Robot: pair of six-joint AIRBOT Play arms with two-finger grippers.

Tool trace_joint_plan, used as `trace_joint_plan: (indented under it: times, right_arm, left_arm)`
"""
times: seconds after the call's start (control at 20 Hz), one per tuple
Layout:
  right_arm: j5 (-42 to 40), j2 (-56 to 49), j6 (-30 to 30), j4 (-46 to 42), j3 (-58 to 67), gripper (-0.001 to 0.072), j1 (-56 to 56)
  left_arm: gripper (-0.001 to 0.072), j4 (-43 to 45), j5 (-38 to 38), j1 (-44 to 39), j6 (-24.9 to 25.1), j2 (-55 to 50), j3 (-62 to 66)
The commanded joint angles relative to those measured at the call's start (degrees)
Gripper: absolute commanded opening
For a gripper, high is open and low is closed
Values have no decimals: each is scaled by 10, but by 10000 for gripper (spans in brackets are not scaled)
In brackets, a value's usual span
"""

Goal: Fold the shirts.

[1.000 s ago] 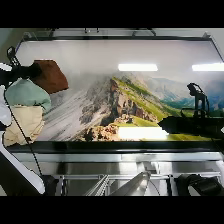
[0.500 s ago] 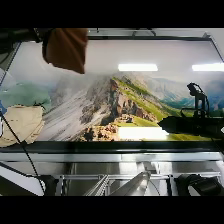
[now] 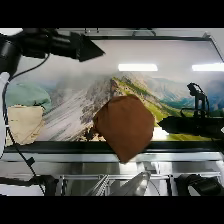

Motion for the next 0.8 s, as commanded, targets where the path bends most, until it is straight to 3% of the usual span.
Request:
trace_joint_plan:
  times: [0.0,0.15,0.2,0.25,0.3,0.35,0.5,0.65,0.7,0.75]
  right_arm:
    - [12,0,0,1,0,17,1]
    - [59,-1,-23,9,0,28,1]
    - [59,-5,-31,8,0,138,0]
    - [58,-14,-33,7,0,371,-1]
    - [57,-26,-35,6,0,406,-1]
    - [51,-42,-30,6,0,352,-2]
    - [45,-73,-6,-52,0,372,-24]
    - [46,-75,16,-94,0,378,-132]
    - [49,-79,-2,-75,0,475,-176]
    - [59,-92,-37,-37,0,527,-216]
  left_arm:
    - [268,96,1,-11,-38,5,-73]
    - [268,134,-32,4,-46,5,-153]
    - [268,154,-31,8,-47,5,-179]
    - [268,178,-24,13,-49,5,-205]
    - [268,194,-13,19,-49,5,-229]
    - [268,207,2,24,-49,4,-254]
    - [290,218,58,28,-49,3,-321]
    - [290,216,88,15,-38,-13,-352]
    - [290,213,79,5,-26,-24,-352]
    - [290,213,73,-7,-22,-34,-352]
